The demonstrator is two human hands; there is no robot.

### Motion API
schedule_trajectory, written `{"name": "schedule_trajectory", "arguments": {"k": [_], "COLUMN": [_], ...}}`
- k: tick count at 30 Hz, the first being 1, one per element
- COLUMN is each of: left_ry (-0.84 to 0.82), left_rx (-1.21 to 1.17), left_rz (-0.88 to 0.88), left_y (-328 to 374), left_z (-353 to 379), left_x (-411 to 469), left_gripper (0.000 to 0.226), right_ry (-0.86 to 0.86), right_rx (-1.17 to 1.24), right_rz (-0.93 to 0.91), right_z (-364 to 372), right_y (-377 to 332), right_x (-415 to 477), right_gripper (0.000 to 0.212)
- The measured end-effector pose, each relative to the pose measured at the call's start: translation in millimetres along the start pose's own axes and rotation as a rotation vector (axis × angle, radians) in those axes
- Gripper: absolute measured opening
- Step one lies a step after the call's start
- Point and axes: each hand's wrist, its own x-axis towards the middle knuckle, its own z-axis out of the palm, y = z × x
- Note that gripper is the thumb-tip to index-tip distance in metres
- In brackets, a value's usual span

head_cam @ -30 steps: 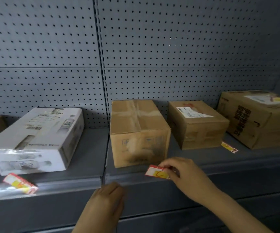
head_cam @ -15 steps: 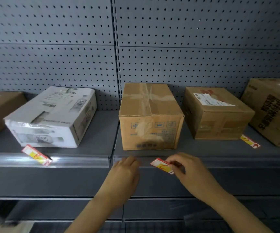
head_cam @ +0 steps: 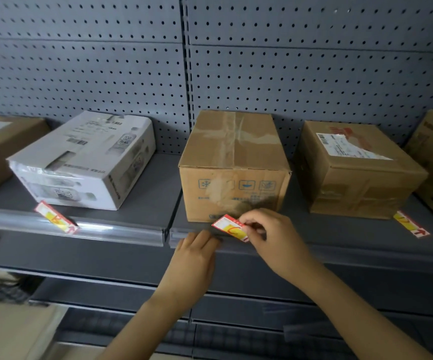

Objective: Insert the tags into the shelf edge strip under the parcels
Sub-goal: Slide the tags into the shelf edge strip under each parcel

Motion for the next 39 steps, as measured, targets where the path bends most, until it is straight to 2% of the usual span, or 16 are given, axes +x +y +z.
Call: {"name": "schedule_trajectory", "arguments": {"k": [10, 17, 23, 31, 39], "left_ry": [-0.006, 0.057, 0.055, 0.024, 0.043], "left_rx": [-0.014, -0.075, -0.071, -0.124, -0.209], "left_rz": [-0.034, 0.017, 0.060, 0.221, 0.417], "left_y": [3.8, 5.3, 9.0, 37.0, 129.1], "left_z": [-4.9, -15.9, -23.8, -4.1, 29.0], "left_x": [-8.7, -12.5, -5.2, 32.7, 81.1], "left_gripper": [0.049, 0.034, 0.035, 0.023, 0.015], "right_ry": [-0.048, -0.055, -0.019, 0.124, 0.225], "right_rx": [-0.185, -0.209, -0.208, -0.211, -0.239], "right_rz": [-0.073, -0.050, -0.031, 0.069, 0.197], "right_z": [21.0, 21.4, 0.2, -42.5, -116.2], "right_y": [7.8, 4.0, -0.9, 6.0, 48.9], "right_x": [-0.1, -4.0, -16.3, -50.6, -105.3], "right_gripper": [0.011, 0.019, 0.020, 0.015, 0.013]}}
